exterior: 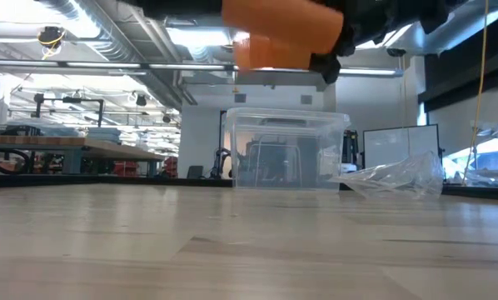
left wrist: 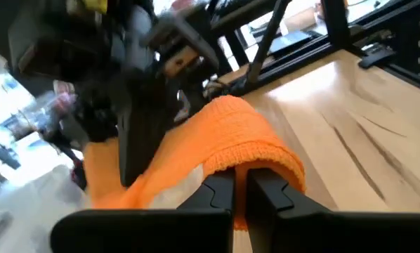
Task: Roll bandage
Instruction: Roll the orange bandage
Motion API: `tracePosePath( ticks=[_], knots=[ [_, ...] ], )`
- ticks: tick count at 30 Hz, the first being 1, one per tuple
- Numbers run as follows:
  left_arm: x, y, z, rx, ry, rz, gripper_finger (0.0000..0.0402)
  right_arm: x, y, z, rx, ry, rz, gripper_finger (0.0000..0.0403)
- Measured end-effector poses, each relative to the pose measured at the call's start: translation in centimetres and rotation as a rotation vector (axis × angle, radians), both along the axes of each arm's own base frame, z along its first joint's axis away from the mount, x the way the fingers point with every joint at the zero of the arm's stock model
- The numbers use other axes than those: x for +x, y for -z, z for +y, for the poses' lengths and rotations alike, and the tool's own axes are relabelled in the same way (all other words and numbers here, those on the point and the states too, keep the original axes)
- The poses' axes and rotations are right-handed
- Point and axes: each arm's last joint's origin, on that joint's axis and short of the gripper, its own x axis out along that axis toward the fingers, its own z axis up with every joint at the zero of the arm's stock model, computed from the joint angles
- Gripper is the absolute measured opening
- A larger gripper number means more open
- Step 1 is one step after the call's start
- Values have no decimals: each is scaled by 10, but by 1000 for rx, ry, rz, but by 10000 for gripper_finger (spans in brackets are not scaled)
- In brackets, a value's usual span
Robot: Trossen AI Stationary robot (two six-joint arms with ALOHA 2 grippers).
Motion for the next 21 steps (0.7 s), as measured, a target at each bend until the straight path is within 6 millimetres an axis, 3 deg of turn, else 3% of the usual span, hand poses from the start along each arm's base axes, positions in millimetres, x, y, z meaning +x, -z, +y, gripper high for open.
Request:
tracePosePath(
  ticks=[4, 9, 17, 21],
  knots=[
    [4, 16, 3, -67, -37, 80, 3, 0, 0, 0, 4, -11, 4, 236],
    [9, 34, 3, -113, -57, 145, 3, -2, 4, 0, -2, -5, 43, 287],
    [11, 37, 2, -167, -67, 134, 4, -5, 7, 1, 96, -12, 97, 299],
    [13, 31, 1, -236, -65, 76, 4, -11, -15, -2, 85, 8, 87, 295]
  ],
)
